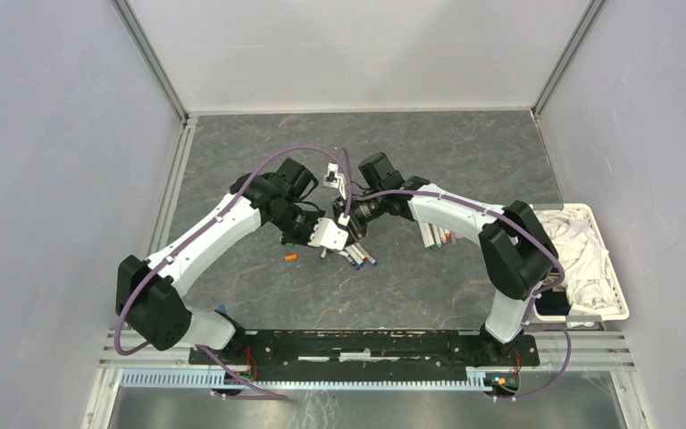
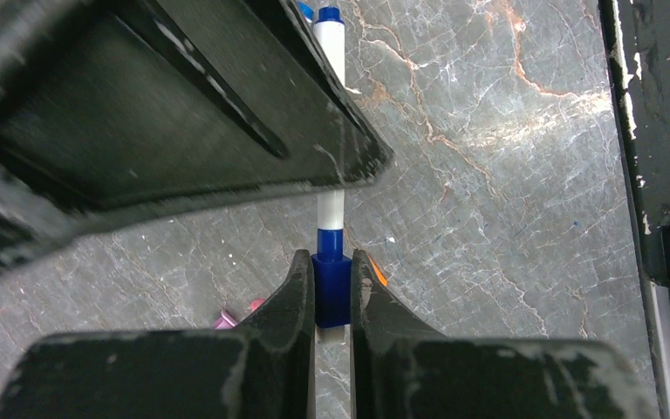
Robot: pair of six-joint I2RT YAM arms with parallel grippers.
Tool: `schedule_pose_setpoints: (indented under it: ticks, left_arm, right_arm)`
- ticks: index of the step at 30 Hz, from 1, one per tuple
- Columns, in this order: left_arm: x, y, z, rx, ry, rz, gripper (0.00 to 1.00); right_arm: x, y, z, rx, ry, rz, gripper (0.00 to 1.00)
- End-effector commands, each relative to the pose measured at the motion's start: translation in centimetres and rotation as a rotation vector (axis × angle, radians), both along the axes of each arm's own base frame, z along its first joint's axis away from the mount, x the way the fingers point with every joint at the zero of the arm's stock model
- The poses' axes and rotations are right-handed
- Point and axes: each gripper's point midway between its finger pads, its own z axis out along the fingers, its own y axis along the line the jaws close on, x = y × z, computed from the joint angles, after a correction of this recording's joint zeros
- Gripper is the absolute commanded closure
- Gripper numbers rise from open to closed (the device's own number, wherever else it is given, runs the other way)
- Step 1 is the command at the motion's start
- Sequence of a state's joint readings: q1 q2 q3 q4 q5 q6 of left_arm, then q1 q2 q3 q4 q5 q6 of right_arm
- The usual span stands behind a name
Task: Open the pen caps
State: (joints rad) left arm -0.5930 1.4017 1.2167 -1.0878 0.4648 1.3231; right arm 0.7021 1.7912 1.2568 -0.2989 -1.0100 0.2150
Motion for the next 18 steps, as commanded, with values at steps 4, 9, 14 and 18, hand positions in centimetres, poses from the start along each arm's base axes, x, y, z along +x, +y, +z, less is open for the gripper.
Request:
schedule_pose_setpoints:
  ticks: [4, 9, 14, 18]
  left_arm:
    - [0.5, -0.8, 1.1, -0.014, -0.040, -0.028, 0.98]
    - [1.5, 0.0, 1.1, 0.028, -0.090, -0.015, 0.98]
    - [3.7, 2.1, 0.7, 0.087, -0.158, 0.023, 0.98]
    - [6.4, 4.3, 1.3, 0.095, -0.192, 0.078, 0.98]
  right_arm:
    - [0.2, 2.5, 0.5, 0.047, -0.008, 0.032, 0.65]
    - [0.4, 1.9, -0.2, 0.006, -0.025, 0.018, 1.00]
    - [0.0, -0.4, -1.5, -0.046, -0.043, -0.012, 1.00]
    - [-0.4, -2.7, -3.0, -0.112, -0.055, -0.037, 1.00]
